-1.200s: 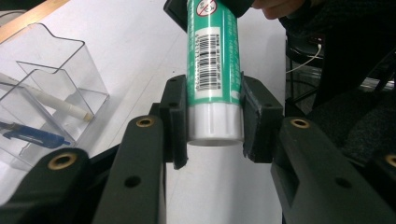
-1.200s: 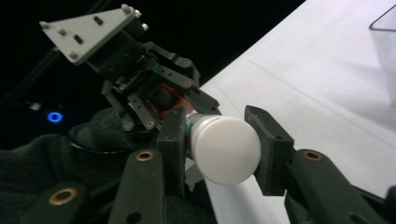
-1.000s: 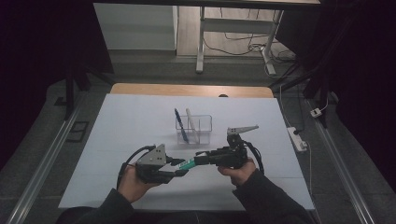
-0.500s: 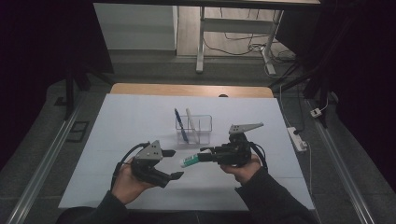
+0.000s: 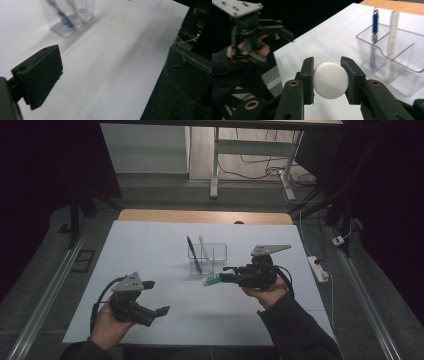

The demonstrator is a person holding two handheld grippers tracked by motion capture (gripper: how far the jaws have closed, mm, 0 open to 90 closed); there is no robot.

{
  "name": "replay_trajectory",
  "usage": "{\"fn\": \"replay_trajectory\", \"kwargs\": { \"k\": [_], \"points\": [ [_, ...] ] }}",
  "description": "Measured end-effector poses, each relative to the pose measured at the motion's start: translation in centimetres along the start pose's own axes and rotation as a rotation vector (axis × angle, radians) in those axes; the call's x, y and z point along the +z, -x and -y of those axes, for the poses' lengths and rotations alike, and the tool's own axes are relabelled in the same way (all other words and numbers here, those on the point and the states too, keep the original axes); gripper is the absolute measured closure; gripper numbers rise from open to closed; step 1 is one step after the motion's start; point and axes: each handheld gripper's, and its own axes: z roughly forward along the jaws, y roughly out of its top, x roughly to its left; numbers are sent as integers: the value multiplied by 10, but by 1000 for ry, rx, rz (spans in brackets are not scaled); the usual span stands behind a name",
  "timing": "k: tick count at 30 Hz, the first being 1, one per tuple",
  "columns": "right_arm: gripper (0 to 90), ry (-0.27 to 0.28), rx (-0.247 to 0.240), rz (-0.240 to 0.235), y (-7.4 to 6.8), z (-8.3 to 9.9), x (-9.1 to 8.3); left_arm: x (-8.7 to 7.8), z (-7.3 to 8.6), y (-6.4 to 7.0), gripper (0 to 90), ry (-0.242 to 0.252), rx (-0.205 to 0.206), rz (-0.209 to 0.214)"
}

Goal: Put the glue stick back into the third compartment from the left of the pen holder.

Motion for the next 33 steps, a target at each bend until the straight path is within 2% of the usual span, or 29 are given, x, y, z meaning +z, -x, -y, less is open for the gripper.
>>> {"fn": "replay_trajectory", "kwargs": {
  "k": [4, 9, 12, 18, 28, 33],
  "points": [
    [645, -2, -7, 47, 4, -5, -2, -14, 13, -5, 0, 10, -54, -22],
    [645, 8, -18, 98, 8, -12, -5, -30, 32, -9, 0, 37, -94, -69],
    [645, 9, -27, 131, 10, -18, -5, -37, 43, -12, 0, 26, -125, -90],
    [645, 1, -41, 197, 18, -28, 0, -47, 61, -18, 0, 12, -190, -100],
    [645, -26, -46, 309, 42, -35, 10, -55, 76, -21, 0, -7, -214, -106],
    [645, -47, -48, 356, 53, -39, 18, -58, 79, -22, 0, 5, -220, -106]
  ]
}}
